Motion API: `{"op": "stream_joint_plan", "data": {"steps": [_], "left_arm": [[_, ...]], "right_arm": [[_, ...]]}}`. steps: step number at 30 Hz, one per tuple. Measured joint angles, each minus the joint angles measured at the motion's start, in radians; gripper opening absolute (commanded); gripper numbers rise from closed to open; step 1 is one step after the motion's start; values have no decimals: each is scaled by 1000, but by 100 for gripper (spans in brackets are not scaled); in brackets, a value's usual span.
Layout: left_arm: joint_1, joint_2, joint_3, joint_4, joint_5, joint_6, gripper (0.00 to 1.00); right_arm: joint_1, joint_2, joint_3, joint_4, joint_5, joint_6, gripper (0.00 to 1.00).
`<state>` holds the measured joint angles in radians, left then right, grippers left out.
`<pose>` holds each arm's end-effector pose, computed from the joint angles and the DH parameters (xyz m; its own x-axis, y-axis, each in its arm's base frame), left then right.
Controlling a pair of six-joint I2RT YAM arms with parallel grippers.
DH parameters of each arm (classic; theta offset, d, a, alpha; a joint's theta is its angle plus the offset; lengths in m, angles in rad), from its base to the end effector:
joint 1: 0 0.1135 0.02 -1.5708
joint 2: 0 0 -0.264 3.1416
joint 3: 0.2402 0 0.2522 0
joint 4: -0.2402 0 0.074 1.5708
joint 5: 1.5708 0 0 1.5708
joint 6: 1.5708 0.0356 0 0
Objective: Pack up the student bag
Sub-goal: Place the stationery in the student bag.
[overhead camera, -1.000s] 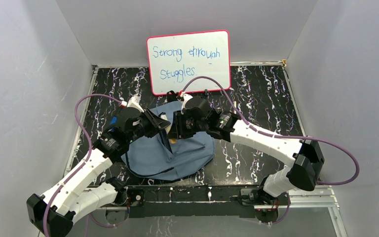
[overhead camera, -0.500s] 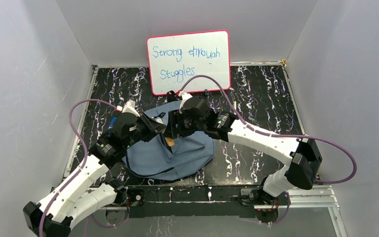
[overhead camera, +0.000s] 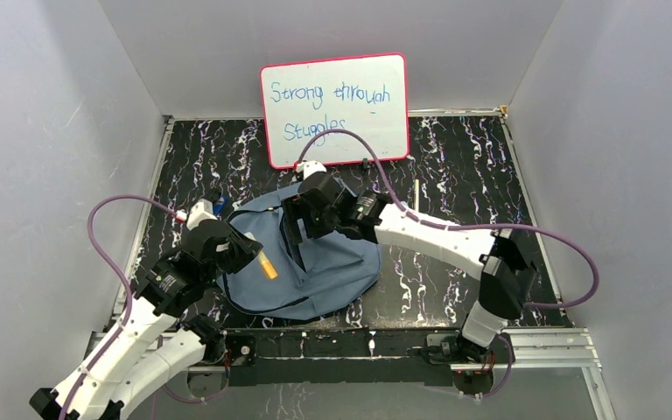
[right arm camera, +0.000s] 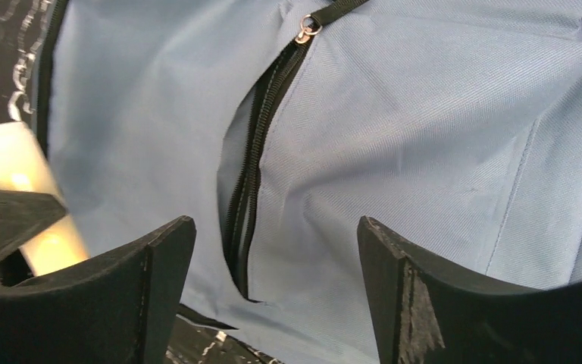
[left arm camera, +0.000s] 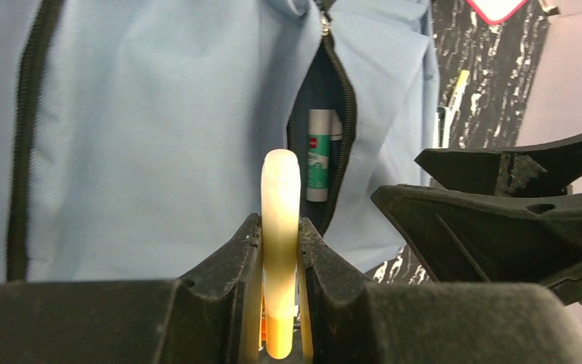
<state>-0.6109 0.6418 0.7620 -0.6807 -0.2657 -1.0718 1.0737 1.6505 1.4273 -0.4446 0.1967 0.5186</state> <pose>0.1170 -0.0705 0.3029 -0.5344 -0.6601 -0.5279 -0.2047 0.7070 -0.6769 0.1867 0.3295 0.3135 -0.6475 -0.1741 -0.7419 -0.5387 0.7931 0.2841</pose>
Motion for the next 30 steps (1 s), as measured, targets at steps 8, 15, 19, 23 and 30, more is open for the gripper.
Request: {"op": "stream_joint_plan", "data": {"steps": [8, 15, 19, 23, 30], "left_arm": [[0, -49, -4, -66, -34, -14, 0], [0, -76, -32, -73, -35, -29, 0], [0, -81, -36, -69, -34, -36, 0], [0, -80, -45, -19, -21, -37, 0], [0, 32, -50, 115, 0, -32, 0]], "right_arm": [[16, 143, 128, -71, 76, -57, 88], [30, 229, 174, -130, 133, -94, 65], [42, 259, 192, -161, 185, -106, 47], [48, 259, 192, -171, 209, -107, 31], [47, 206, 160, -162, 208, -84, 9]]}}
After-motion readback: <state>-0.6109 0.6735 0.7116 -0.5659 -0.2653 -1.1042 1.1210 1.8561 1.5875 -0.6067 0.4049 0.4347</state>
